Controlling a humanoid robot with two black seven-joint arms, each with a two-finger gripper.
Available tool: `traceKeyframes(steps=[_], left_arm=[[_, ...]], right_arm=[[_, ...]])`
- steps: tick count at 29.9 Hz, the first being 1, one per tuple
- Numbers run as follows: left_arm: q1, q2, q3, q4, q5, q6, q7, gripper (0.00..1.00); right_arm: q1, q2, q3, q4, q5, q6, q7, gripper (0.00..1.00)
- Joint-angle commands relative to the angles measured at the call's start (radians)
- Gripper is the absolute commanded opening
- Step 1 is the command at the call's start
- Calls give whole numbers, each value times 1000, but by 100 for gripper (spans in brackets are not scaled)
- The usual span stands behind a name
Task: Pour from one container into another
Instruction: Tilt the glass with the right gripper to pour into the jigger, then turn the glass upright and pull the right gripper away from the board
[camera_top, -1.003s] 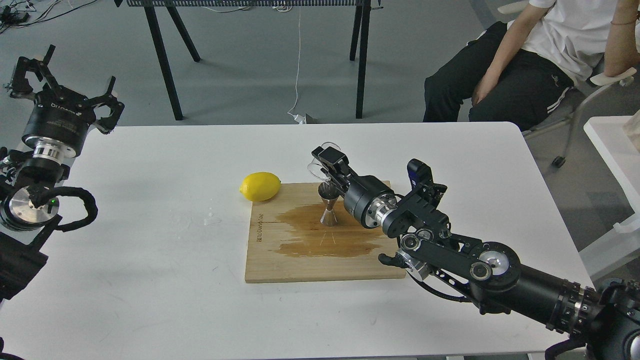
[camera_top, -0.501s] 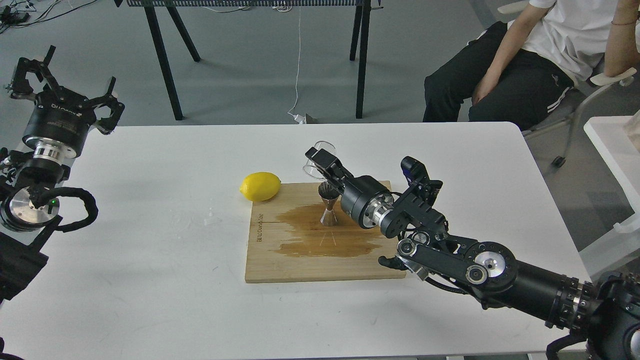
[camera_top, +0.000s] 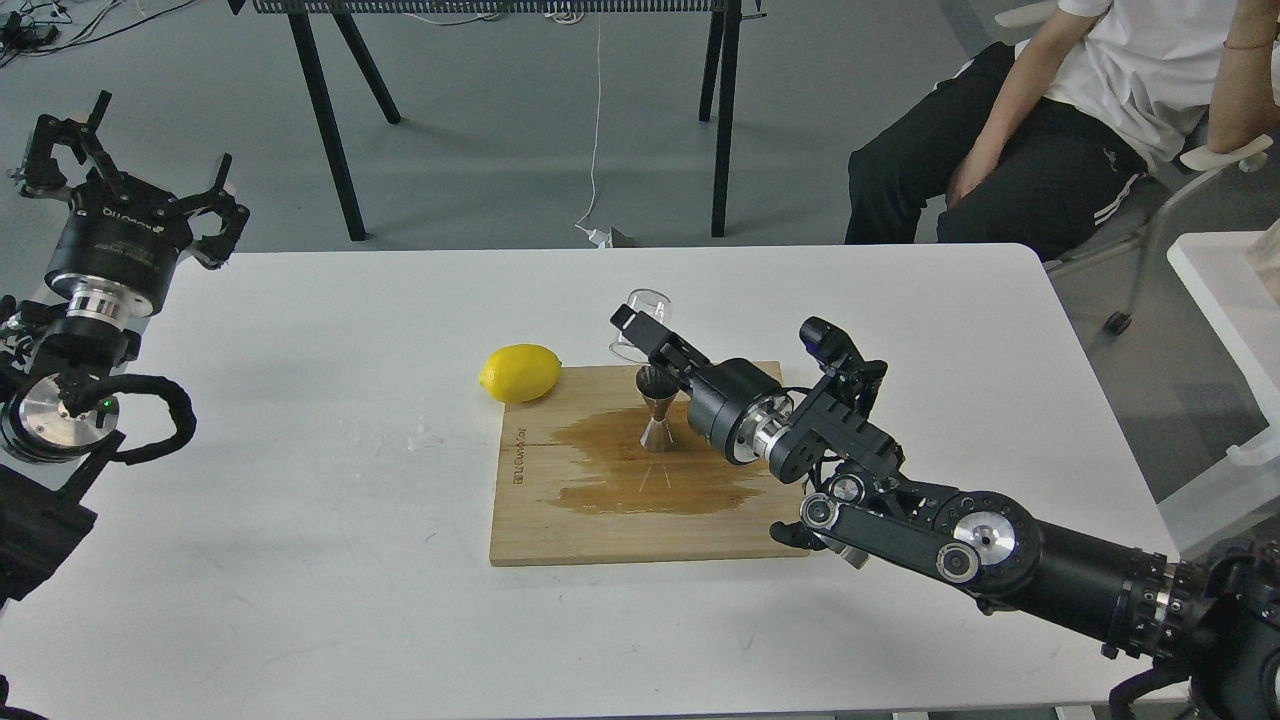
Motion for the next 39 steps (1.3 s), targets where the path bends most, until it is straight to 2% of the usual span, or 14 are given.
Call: traceKeyframes(steps=[1, 11, 19, 27, 29, 35, 39], left_arm=[[4, 0, -1, 0, 0, 0, 0, 100], [4, -2, -2, 0, -1, 0, -1, 100], [3, 0, -2, -1, 0, 0, 0, 100], [3, 11, -3, 2, -1, 0, 0, 100], [-4, 8, -6, 14, -1, -1, 2, 100], [-13, 3, -11, 28, -1, -1, 3, 100], [-11, 2, -9, 28, -1, -5, 3, 100]], right_arm=[[-1, -14, 0, 0, -20, 0, 2, 36], [-13, -60, 32, 27, 44, 4, -6, 36], [-31, -107, 202, 121, 446, 18, -15, 35], [-151, -233, 429, 192, 861, 90, -26, 35], [-204, -247, 516, 192, 944, 104, -42, 35], [-402, -249, 789, 172, 1118, 213, -136, 36], [-505, -239, 892, 143, 1244, 233, -159, 36]])
